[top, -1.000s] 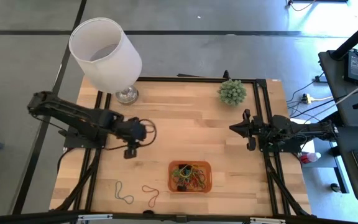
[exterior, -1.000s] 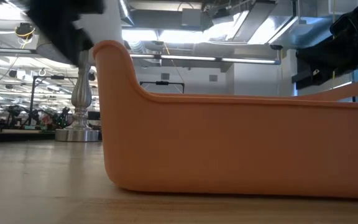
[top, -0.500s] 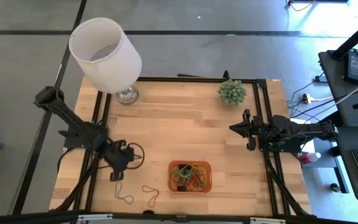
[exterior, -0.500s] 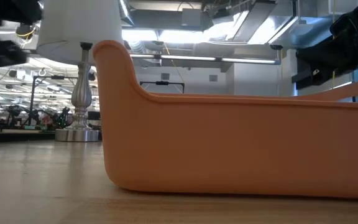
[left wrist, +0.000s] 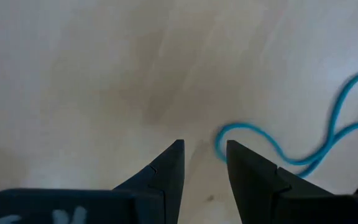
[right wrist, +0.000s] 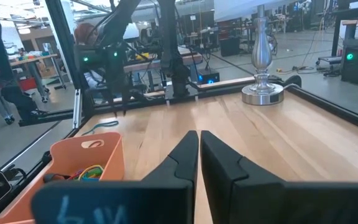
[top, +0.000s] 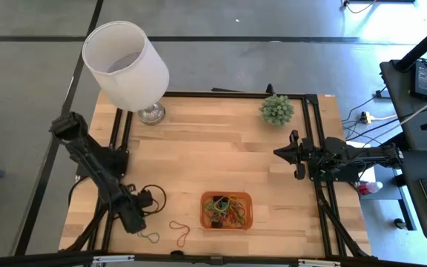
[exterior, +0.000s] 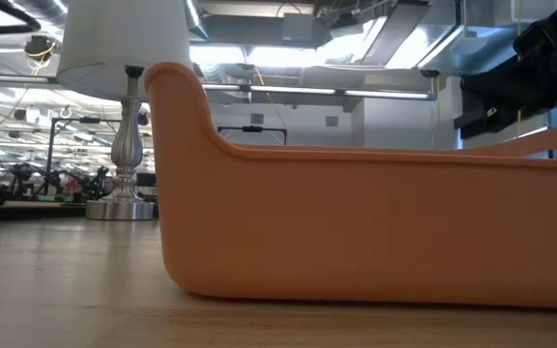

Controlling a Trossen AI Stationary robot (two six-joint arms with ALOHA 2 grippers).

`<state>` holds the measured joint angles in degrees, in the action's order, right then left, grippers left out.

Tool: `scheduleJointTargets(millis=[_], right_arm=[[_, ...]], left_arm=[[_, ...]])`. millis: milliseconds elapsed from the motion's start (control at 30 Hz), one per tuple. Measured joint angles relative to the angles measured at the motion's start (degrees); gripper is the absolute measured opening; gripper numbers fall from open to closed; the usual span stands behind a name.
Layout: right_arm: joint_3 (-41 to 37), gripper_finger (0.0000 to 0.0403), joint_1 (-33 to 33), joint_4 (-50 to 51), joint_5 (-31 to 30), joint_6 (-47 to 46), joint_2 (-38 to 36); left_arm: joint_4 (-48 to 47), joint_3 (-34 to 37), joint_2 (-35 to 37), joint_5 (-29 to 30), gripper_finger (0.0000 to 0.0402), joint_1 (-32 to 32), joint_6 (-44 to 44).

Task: Pick and place rubber bands into bin
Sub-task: Put the blue rubber band into the orange bin

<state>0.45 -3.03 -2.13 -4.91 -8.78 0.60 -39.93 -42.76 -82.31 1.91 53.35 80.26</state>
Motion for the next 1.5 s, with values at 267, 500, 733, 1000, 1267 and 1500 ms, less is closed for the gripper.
scheduleJointTargets(millis=[267,500,733,1000,1267,1500], right_arm=[[0.0,0.0023,0.0,0.0,0.0,0.09,0.0],[0.0,0.0023,0.01,0.02,-0.01,0.04,0.0],[0.0,0.0023,0.0,0.01,-0.01,0.01,0.02],[0.02,0.0023,0.0,0.0,-0.01,0.09,0.02],[0.02,0.0023,0.0,0.02,-0.02,0.0,0.02],[0.02,0.0023,0.02,0.02,-0.01,0.09,0.02]], left_arm=[[7.78,-0.05,-6.19,-1.16,0.0113,0.63,2.52],[6.69,-0.93,-10.28,-2.51,0.009,0.89,6.9],[0.04,-5.82,-11.53,-2.44,0.0004,0.17,10.58],[-7.42,-17.19,-11.52,-1.64,0.0002,-0.72,13.26],[-22.28,-34.15,-11.45,6.18,0.0002,-2.3,13.71],[-24.0,-45.28,-11.81,12.08,0.0002,-8.93,2.17]])
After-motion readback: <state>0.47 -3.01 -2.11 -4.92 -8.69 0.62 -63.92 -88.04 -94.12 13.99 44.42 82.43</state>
